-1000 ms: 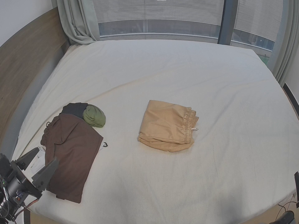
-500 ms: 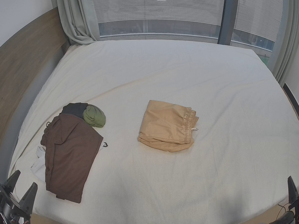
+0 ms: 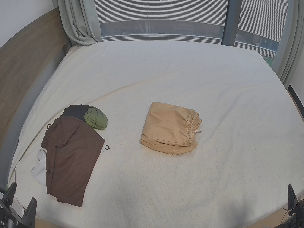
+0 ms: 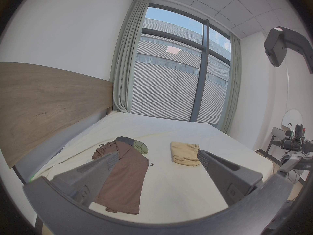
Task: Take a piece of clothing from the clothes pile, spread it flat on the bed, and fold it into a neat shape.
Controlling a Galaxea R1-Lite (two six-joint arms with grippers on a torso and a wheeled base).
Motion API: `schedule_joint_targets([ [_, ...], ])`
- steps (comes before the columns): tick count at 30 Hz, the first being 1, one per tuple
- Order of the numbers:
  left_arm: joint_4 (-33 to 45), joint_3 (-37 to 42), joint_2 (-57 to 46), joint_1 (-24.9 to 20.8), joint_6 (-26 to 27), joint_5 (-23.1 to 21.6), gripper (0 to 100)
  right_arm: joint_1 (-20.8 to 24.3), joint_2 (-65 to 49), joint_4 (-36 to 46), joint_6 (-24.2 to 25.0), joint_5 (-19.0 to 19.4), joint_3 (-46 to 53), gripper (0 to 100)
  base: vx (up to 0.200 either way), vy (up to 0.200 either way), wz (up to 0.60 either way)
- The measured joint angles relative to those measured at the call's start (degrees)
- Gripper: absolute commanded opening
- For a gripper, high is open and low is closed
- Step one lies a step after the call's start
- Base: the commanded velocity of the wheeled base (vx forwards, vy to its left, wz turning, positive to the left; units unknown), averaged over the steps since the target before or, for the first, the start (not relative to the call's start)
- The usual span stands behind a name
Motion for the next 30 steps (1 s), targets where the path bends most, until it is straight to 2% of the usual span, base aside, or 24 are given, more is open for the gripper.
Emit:
schedule_joint_targets([
  [8,4.44,0.0,-1.21,0.28,2.83,3.01,100,0.02,-0.06,0.0,0.0,0.16,0.0,100,0.0,0.0,0.0],
  [12,4.84,0.0,-1.35,0.28,3.07,3.58,100,0.07,-0.06,-0.06,0.17,0.22,0.0,100,0.0,0.0,0.0],
  [18,5.14,0.0,-1.93,1.28,2.96,7.13,100,0.07,-0.06,-0.09,0.28,0.24,0.0,100,0.0,0.0,0.0],
  [26,5.69,0.0,-4.57,4.06,3.69,5.69,100,0.07,-0.04,-0.06,0.11,0.33,0.0,100,0.0,0.0,0.0],
  [30,6.1,0.0,-5.01,4.3,6.24,6.39,100,0.0,-0.04,0.27,-0.27,0.43,0.0,100,0.0,0.0,0.0],
])
